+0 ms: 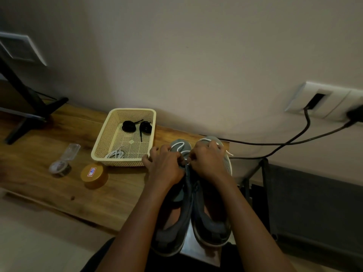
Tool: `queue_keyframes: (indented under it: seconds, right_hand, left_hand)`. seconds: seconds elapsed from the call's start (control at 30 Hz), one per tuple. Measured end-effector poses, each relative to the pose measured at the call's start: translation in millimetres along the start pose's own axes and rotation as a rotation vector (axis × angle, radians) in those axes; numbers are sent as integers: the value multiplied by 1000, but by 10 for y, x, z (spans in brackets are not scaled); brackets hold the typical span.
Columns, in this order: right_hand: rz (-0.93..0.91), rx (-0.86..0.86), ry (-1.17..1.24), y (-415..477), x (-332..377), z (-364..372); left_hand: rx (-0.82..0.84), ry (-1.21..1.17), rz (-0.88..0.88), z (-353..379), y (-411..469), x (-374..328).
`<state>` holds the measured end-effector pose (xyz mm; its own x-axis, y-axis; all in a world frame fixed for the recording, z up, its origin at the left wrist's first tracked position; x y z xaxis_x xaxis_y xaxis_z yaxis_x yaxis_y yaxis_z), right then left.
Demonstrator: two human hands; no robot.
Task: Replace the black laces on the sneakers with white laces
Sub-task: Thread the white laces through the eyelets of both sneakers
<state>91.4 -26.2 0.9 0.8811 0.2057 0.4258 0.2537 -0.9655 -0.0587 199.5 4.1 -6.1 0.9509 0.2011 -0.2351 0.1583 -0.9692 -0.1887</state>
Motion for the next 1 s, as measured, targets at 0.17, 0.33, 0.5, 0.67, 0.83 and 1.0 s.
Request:
queue_keyframes:
  seconds: [0.17,0.33,0.5,0.67,0.83,1.0]
  right_hand:
    - [51,-14,-7,3,-42,-8]
    - [70,-48,-46,-6,-85,-27]
    - [41,6,-24,17,-60,7]
    - [45,53,13,25,-106,22]
    - [104,-65,-7,17,-85,0]
    - [185,5,-59,25,-81,62]
  left_hand:
    - [-80,-2,-45,50,-16,-12]
    - [-110,25,-52,42,-1,-36]
    - [-75,18,-36,43,6,-29]
    - [-72,53,-27,107,28,-49]
    - [-70,61,-2,148,31,-66]
    - [-15,96,30,201,39,-81]
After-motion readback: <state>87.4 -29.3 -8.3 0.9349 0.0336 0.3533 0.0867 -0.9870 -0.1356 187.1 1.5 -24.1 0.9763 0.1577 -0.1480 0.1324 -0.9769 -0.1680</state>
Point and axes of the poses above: each hand's wrist, its own y-axis towards the middle knuckle, its own z-axis out of the palm, x = y × z, the point moved 4 cm from there along y, towards the middle knuckle, and after that the axes turned 9 degrees about y, right-handed, at the moved point
